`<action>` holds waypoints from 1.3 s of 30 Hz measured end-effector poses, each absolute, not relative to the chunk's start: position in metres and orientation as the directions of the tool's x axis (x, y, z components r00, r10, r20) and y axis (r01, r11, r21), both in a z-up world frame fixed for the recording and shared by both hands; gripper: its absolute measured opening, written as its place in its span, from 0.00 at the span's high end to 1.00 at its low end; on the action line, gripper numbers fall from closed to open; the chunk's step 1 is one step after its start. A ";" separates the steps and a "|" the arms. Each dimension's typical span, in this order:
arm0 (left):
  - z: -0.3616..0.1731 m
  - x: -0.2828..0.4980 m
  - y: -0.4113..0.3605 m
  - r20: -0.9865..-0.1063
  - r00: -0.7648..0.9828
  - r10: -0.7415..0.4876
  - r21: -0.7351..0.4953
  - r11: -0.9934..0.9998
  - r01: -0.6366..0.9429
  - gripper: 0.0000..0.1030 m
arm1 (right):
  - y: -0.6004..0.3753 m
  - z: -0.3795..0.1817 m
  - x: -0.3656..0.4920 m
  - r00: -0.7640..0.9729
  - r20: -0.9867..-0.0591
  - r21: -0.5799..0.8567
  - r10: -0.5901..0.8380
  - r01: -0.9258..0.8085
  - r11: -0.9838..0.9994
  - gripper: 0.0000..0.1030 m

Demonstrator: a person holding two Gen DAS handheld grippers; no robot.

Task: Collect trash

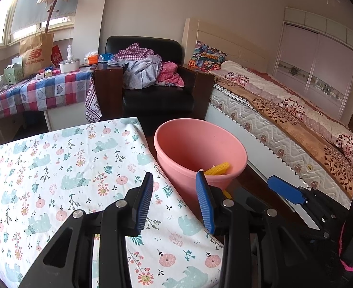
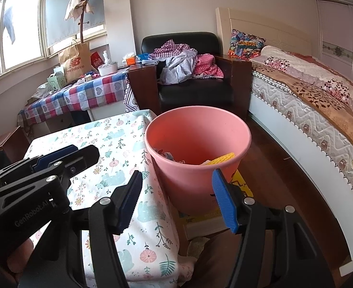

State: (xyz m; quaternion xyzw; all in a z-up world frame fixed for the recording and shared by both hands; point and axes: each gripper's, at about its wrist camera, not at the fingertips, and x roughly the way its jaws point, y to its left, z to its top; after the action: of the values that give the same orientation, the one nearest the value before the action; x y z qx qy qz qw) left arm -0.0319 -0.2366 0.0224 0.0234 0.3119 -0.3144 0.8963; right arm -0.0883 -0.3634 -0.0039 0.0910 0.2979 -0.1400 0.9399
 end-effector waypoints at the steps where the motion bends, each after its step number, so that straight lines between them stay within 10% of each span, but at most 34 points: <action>1: 0.022 -0.032 -0.236 -0.574 0.608 -0.549 -0.154 0.801 0.578 0.65 | -0.363 -0.004 -0.088 0.783 -0.586 0.088 -0.209 0.318 0.944 0.41; 39: 0.018 -0.037 -0.236 -0.580 0.600 -0.551 -0.155 0.798 0.583 0.65 | -0.360 -0.009 -0.088 0.781 -0.590 0.088 -0.205 0.315 0.945 0.41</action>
State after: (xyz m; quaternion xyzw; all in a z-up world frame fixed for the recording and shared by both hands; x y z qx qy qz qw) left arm -0.0368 -0.2365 0.0180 0.0249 0.3154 -0.3170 0.8941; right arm -0.0883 -0.3601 -0.0088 0.0914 0.3007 -0.1386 0.9392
